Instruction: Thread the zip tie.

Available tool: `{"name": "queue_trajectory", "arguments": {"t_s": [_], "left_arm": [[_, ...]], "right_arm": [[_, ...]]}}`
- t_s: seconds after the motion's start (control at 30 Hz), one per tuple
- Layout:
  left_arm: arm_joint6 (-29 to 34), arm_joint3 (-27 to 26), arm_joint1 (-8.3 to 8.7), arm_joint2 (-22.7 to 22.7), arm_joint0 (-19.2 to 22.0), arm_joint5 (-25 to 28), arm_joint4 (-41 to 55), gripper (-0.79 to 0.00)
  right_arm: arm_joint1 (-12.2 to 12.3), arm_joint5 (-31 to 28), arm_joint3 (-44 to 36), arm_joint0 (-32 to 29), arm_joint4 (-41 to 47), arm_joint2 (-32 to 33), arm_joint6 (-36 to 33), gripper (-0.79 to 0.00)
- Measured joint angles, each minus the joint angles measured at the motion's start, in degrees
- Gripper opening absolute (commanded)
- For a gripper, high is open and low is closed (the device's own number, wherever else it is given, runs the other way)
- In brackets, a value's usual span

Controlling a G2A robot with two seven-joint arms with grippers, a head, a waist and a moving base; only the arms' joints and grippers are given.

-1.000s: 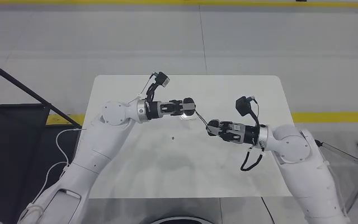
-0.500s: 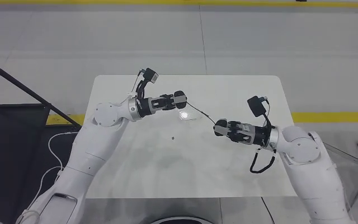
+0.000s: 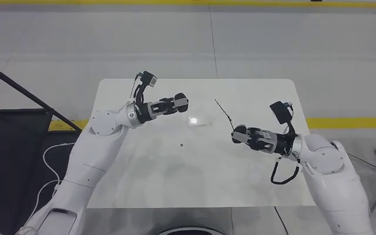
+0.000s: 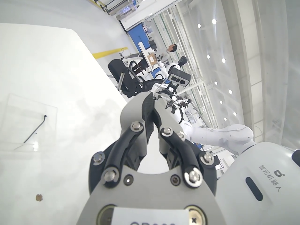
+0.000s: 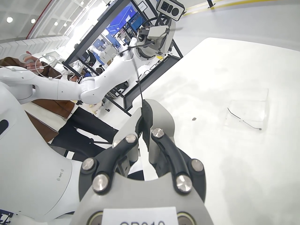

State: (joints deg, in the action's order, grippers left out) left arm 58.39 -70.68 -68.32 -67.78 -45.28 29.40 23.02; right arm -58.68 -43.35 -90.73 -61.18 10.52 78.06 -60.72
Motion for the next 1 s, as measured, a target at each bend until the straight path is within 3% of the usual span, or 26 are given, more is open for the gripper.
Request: {"name": "queue_trajectory", "arguments": {"t_s": [0.13, 0.17, 0.23, 0.27, 0.33, 0.6, 0.63, 0.67, 0.73, 0.93, 1.0], "left_arm": [[0.29, -0.59, 0.02, 0.25, -0.4, -0.29, 0.56, -0.785], [0.78, -0.84, -0.08, 0.7, -0.48, -0.56, 1.3, -0.579], [1.77, -1.04, -0.29, 1.68, -0.4, -1.08, 2.55, -0.394], [2.38, -1.04, -0.45, 2.45, -0.12, -1.4, 2.91, -0.256], [2.92, -1.01, -0.73, 3.62, 0.43, -1.63, 3.27, -0.163], [4.47, 0.64, -2.13, 7.93, 3.1, -1.79, 6.81, -0.206], [4.6, 0.98, -2.27, 8.28, 3.36, -1.78, 7.18, -0.249], [4.7, 1.46, -2.44, 8.71, 3.72, -1.63, 7.39, -0.419], [4.65, 2.1, -2.67, 9.27, 4.16, -1.36, 7.46, -0.471], [4.42, 3.72, -3.35, 10.69, 5.27, -0.93, 7.89, -0.489], [4.49, 4.1, -3.52, 10.97, 5.57, -0.84, 8.05, -0.579]], "right_arm": [[0.19, 0.06, -0.24, -0.09, -0.04, -0.31, 0.15, -0.785], [0.23, 0.11, -0.36, -0.07, -0.14, -0.55, 0.18, -0.785], [0.25, 0.29, -0.47, 0.06, -0.45, -1.07, 0.22, -0.785], [0.25, 0.5, -0.48, 0.23, -0.71, -1.5, 0.29, -0.785], [0.23, 0.78, -0.51, 0.55, -1.11, -2.18, 0.45, -0.785], [0.23, 1.14, -0.4, 1.77, -2.12, -4.49, 1.0, -0.785], [0.24, 1.14, -0.35, 1.84, -2.16, -4.64, 1.06, -0.785], [0.27, 1.16, -0.28, 1.93, -2.23, -4.82, 1.12, -0.785], [0.32, 1.16, -0.21, 2.04, -2.35, -5.02, 1.17, -0.785], [0.5, 0.89, -0.09, 2.41, -2.22, -5.73, 1.03, -0.785], [0.56, 0.82, 0.01, 2.6, -2.19, -5.99, 0.94, -0.785]]}}
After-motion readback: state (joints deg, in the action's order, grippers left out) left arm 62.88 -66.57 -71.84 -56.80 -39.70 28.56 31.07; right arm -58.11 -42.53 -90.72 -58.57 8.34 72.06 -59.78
